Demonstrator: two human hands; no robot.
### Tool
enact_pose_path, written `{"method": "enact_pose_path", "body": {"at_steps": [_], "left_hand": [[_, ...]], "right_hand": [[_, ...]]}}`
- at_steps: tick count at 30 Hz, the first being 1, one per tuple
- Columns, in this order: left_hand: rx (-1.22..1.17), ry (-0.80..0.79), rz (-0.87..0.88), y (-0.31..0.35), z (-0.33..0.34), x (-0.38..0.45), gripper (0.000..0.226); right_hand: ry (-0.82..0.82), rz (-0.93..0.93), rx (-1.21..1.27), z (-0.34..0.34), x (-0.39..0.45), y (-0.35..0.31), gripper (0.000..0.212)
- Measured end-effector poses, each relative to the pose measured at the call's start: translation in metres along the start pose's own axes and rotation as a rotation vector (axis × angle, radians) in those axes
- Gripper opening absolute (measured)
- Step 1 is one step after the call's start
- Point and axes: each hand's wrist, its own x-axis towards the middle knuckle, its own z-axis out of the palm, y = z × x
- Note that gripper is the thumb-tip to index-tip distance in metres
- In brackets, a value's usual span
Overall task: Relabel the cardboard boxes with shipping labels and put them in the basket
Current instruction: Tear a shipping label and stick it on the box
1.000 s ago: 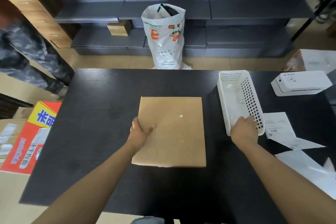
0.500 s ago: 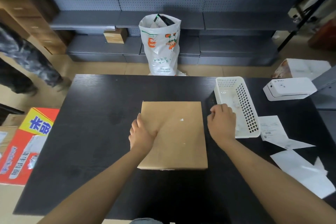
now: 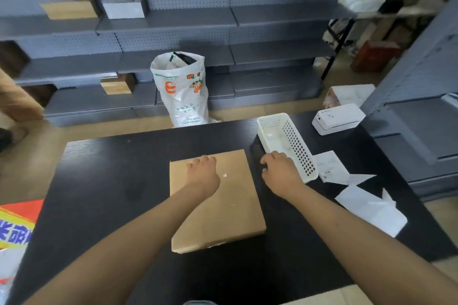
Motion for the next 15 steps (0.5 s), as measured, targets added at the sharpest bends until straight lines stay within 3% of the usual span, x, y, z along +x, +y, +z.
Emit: {"method": "enact_pose_path", "body": {"at_steps": [9, 15], "left_hand": [[0.023, 0.03, 0.235, 0.114, 0.0, 0.005, 0.041], [0.06, 0.036, 0.258, 0.197, 0.008, 0.011, 0.04]], "right_hand": [[0.008, 0.186, -0.097, -0.031, -0.047, 0.1, 0.031], [0.009, 0.219, -0.112, -0.048, -0.07, 0.192, 0.03]]}}
